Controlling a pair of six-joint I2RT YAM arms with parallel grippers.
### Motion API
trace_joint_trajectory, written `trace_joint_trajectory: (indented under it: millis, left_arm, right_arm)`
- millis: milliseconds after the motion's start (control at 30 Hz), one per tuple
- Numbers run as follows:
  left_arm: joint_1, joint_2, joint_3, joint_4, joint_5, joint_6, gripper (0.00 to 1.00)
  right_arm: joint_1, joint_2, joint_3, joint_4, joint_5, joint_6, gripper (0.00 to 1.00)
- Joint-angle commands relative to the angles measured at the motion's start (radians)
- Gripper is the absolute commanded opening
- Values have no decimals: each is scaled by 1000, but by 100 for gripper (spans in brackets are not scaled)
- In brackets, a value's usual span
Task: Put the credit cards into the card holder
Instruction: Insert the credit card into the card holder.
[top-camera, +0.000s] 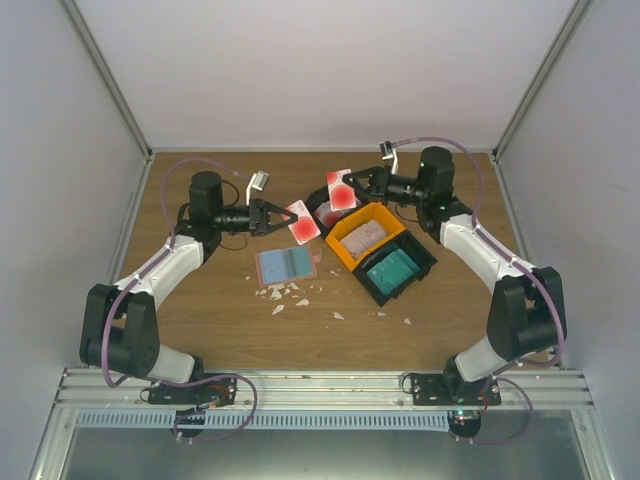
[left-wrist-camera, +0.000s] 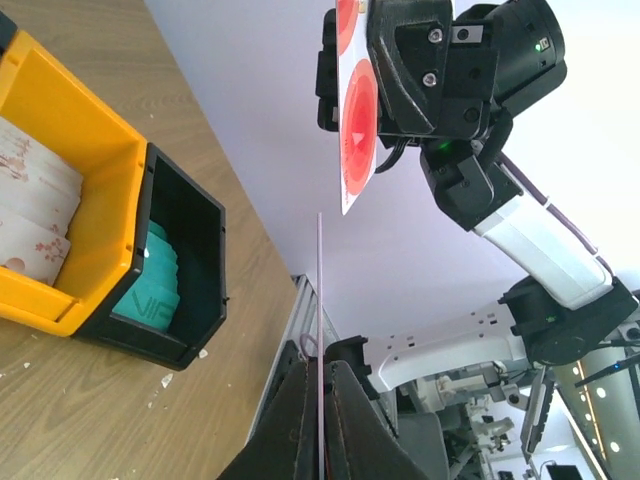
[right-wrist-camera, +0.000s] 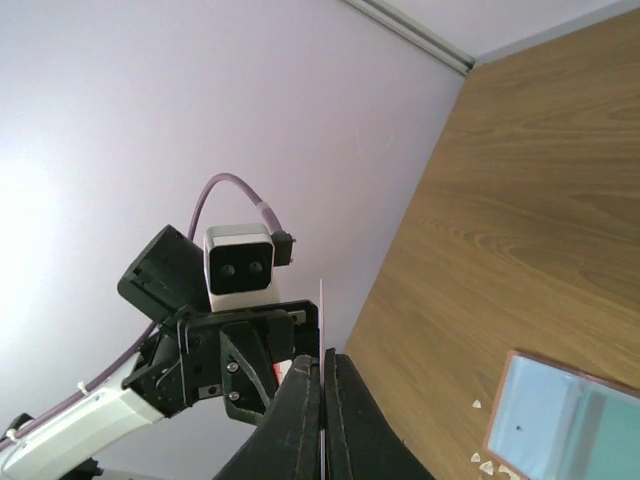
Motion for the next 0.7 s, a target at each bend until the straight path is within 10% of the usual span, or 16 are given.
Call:
trace_joint_trajectory:
  millis: [0, 667]
  left_arm:
    - [9, 1, -14, -38, 0, 39, 0]
    - [26, 0, -25, -617, -415, 416, 0]
  right_arm:
    - [-7, -14, 36, -61, 57, -84, 1]
    - [162, 53, 45, -486, 370, -520, 1]
